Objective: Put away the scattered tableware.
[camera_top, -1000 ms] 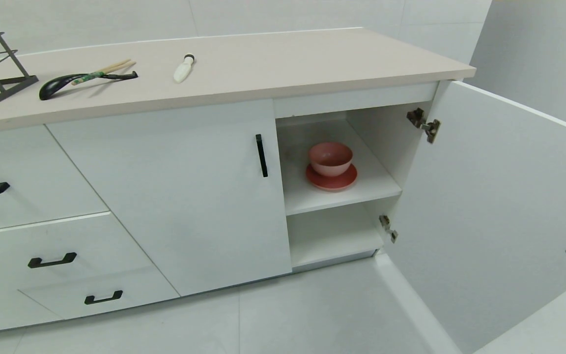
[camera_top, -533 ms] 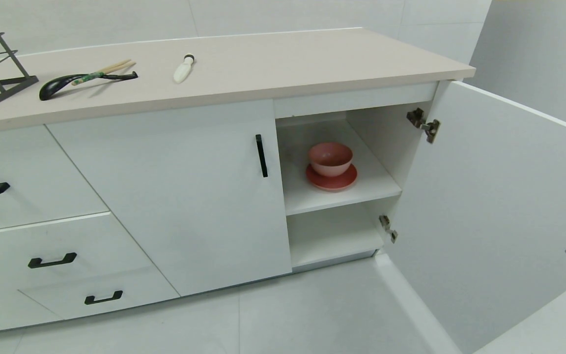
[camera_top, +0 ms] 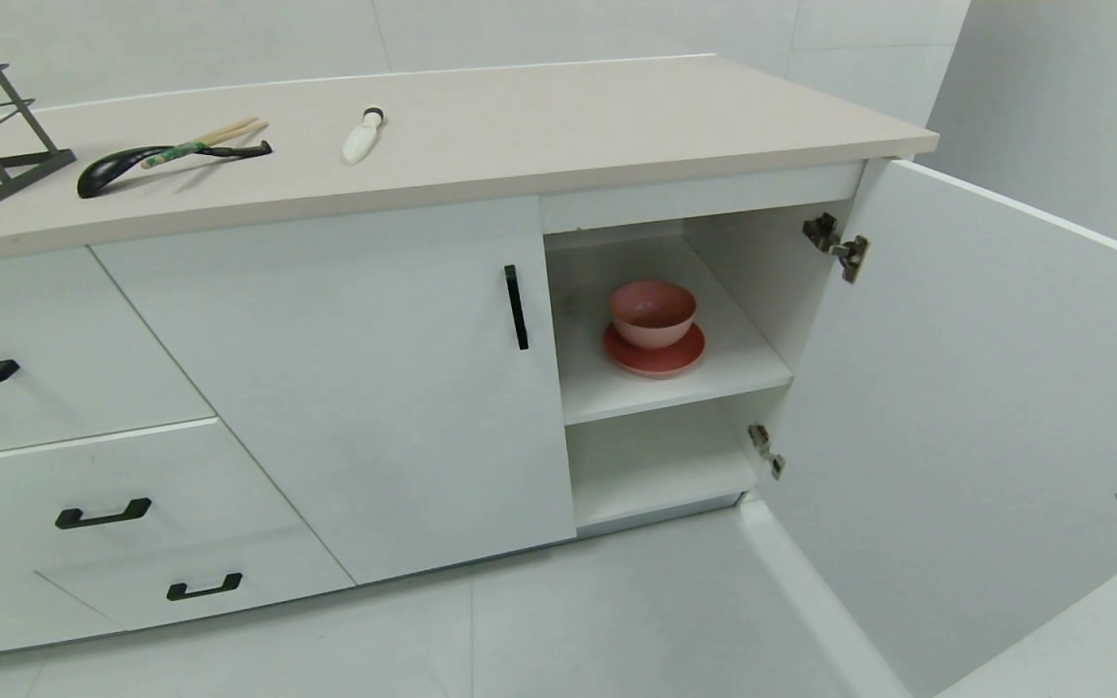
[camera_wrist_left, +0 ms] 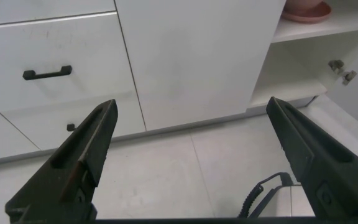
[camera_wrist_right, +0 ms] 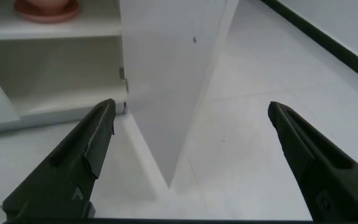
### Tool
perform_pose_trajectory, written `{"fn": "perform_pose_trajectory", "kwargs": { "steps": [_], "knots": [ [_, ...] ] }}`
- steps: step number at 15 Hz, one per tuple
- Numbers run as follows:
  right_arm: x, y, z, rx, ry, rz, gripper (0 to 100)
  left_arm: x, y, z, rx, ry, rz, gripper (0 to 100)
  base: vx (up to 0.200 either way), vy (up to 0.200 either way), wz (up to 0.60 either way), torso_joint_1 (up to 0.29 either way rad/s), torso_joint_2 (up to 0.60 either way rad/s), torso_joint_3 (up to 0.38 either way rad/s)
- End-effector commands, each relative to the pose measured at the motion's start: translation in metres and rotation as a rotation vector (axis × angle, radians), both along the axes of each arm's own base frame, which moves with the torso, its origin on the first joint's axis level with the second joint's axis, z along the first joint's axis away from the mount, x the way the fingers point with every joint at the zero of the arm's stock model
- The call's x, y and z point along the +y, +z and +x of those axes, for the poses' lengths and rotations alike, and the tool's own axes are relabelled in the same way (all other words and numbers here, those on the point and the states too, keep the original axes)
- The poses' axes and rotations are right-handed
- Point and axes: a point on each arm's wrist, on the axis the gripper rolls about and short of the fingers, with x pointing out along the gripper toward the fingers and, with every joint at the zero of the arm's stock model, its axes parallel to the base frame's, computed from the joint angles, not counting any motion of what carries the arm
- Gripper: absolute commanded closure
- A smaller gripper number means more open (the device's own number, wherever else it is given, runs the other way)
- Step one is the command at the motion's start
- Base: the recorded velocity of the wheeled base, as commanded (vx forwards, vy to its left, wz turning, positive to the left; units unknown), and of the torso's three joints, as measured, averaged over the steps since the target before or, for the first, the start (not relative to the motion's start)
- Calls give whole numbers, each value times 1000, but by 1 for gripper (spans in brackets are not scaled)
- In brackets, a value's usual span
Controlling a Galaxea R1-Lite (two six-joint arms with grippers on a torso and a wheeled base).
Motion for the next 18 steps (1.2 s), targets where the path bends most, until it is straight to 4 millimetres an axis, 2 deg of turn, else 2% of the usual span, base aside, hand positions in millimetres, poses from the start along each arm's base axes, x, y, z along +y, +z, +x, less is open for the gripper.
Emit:
{"fn": "perform_pose_trajectory", "kwargs": {
  "steps": [1,3,8,10,14,18],
  "knots": [
    [0,-2,-3,-33,-15,82,0,0,0,0,1,0,0,0,0,-200,0,2,2,7],
    [0,-2,1,24,-38,131,0,0,0,0,1,3,-6,0,0,-200,0,2,5,5],
    [1,-2,1,24,-42,92,0,0,0,0,0,5,-13,0,0,0,0,0,0,0],
    [2,-4,5,69,-31,199,0,0,0,0,0,5,-13,0,0,0,0,0,0,0],
    [4,-7,4,102,19,130,0,0,0,0,0,5,-19,0,0,0,0,0,0,0],
    [4,-7,4,102,21,119,0,0,0,0,1,5,-13,0,-200,0,0,1,0,1]
  ]
}}
